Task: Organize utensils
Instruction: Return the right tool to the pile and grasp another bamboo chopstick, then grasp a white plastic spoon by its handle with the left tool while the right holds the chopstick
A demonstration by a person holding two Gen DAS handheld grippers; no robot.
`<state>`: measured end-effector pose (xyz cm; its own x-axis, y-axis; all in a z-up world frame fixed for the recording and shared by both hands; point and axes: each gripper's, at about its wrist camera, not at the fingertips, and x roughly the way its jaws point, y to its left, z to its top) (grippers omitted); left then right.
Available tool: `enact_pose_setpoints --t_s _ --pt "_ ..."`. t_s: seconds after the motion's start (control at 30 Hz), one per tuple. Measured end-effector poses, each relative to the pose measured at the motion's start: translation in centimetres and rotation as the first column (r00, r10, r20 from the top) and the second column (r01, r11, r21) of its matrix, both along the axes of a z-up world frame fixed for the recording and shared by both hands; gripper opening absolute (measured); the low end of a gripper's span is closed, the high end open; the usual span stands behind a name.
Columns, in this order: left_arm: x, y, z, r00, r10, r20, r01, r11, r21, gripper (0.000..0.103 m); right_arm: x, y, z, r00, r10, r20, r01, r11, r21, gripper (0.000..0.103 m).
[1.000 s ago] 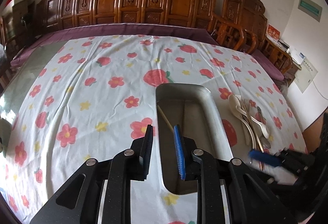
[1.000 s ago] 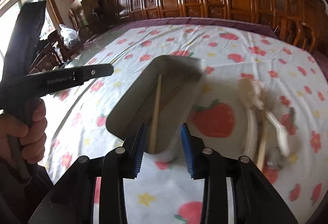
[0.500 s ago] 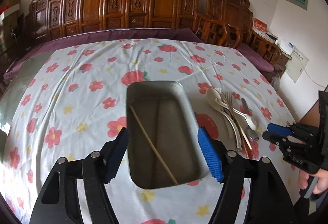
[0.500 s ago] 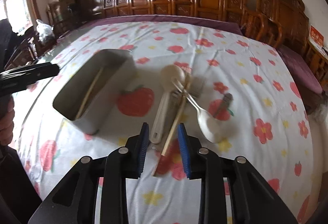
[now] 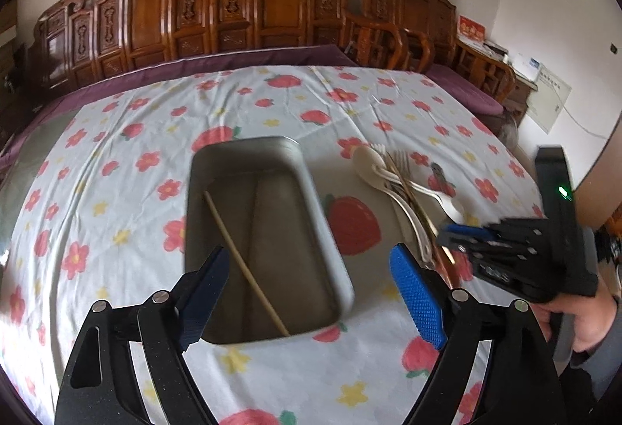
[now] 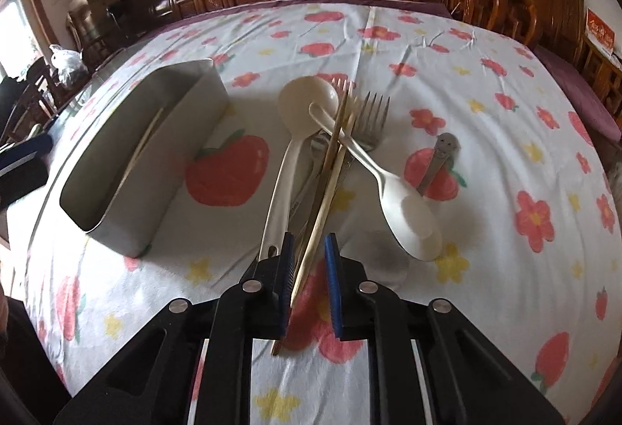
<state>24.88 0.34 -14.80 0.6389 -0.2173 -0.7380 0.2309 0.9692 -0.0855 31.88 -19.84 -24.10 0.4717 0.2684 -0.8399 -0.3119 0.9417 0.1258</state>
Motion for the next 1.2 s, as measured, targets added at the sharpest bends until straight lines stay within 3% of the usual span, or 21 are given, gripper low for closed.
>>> enact_pose_setpoints --t_s 0.37,0.57,1.0,1.2 --pt "-0.8 -2.1 -0.9 0.998 -0.055 -0.020 0.055 0.998 0.014 0.081 1.7 -0.5 -0.9 0.996 -0.056 -0.065 0.059 0.997 0.050 0.017" --pt "-1.0 -2.4 -1.1 0.998 -0.063 -0.028 0.064 0.998 0.013 0.081 1.9 -0.8 -0.9 0.993 -0.069 -0.095 0.077 0.994 0.081 0.009" --pt "-1.3 -2.8 -1.2 0.998 -0.066 -0.025 0.066 0.998 0.020 0.081 -1.3 -2.5 3.2 0.997 -0.075 0.002 0.075 0.997 0.027 0.006" --pt "-2.1 -3.6 -0.8 0.998 -0.062 -0.024 0.062 0.998 0.010 0.081 -3.2 -4.5 4.5 0.998 -0.066 0.021 0.065 0.995 0.071 0.006"
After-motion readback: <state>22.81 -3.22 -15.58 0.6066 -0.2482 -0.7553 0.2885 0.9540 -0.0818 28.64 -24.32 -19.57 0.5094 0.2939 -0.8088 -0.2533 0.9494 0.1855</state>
